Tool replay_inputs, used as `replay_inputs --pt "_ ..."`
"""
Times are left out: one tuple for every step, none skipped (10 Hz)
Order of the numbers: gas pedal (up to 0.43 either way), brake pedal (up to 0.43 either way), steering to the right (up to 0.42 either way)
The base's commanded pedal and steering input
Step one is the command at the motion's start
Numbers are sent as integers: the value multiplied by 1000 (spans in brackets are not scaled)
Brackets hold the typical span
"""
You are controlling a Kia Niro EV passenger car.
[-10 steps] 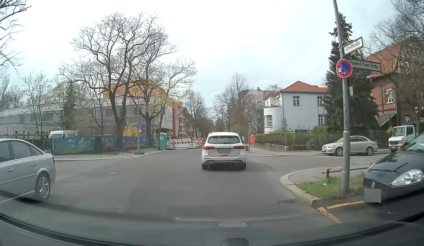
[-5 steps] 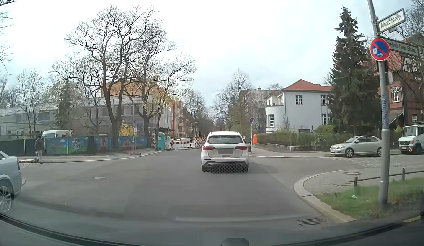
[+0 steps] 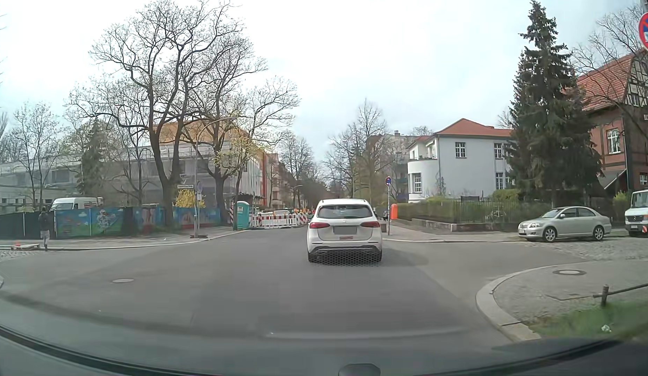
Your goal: Follow the waypoints while adhering to traffic rules and regulations
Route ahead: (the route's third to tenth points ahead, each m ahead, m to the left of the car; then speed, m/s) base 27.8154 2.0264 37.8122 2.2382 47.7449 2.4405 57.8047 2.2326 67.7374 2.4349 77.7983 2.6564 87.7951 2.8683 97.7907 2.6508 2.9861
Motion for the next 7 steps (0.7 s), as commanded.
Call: replay_inputs --pt "0 0 2" --pt "0 6 2" --pt "0 6 4" --pt "0 12 4" --pt "0 6 5" --pt "0 6 5" --pt "0 12 4"
